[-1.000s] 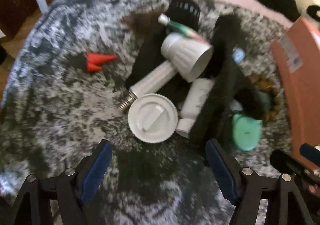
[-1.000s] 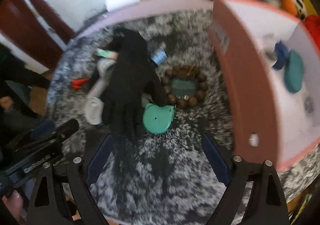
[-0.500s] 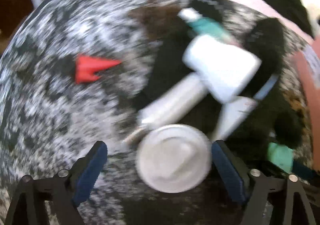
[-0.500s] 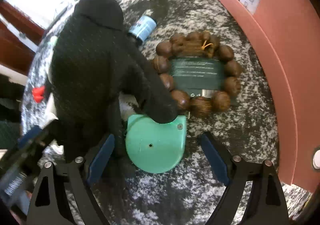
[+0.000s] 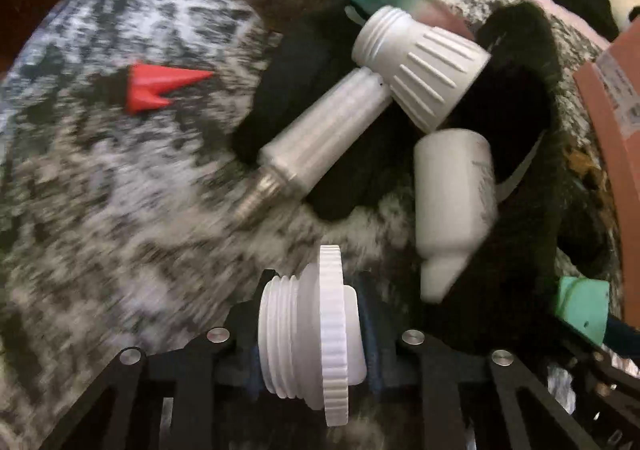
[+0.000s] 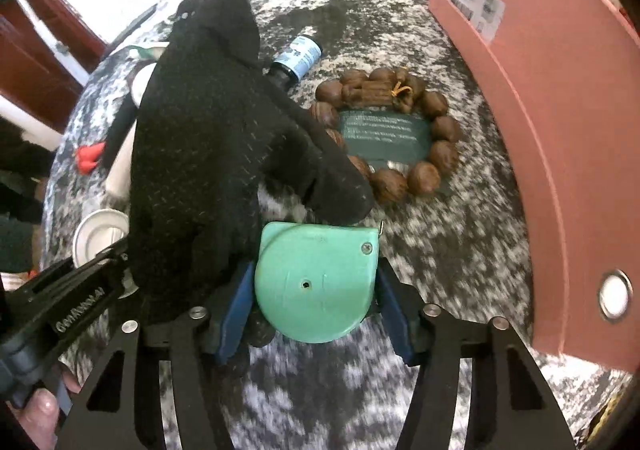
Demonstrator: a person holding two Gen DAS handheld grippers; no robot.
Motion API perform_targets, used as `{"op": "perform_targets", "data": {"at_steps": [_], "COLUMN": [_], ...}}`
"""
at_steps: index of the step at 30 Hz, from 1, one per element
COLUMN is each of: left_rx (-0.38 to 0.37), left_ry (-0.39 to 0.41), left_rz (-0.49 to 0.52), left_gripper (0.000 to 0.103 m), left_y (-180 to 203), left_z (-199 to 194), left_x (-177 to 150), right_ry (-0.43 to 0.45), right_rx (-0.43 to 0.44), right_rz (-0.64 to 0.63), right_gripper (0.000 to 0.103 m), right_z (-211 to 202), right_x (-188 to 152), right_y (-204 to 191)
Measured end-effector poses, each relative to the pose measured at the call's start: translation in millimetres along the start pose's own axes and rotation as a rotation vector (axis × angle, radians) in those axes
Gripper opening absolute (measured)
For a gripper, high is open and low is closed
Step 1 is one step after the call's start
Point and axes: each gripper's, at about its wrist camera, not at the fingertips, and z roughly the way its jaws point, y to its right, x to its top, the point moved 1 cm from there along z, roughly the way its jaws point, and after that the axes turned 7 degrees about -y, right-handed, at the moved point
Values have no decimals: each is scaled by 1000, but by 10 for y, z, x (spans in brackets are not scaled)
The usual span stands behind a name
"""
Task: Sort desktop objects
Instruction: 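Grasp the teal round case with the right tool while the left tool grasps the white threaded cap, then carry the teal case and white cap into the pink box and open both tools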
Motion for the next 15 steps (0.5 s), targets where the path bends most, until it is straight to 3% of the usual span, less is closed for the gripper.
{"op": "perform_targets", "data": {"at_steps": [8,15], "left_rx": [9,-43], "left_ry": [-15,-30], "left_rz": [-22,11], "left_gripper": [31,31], "left_y": [-122,255], "left_z": [-728,-1334], "left_x": [-564,-908], "right_ry": [-65,-86], "right_rx": [12,29], "right_rz": [1,-29], "right_gripper": [62,62], "right_z": [-610,-1391], "right_x": [-626,-1203], "right_y": [125,336]}}
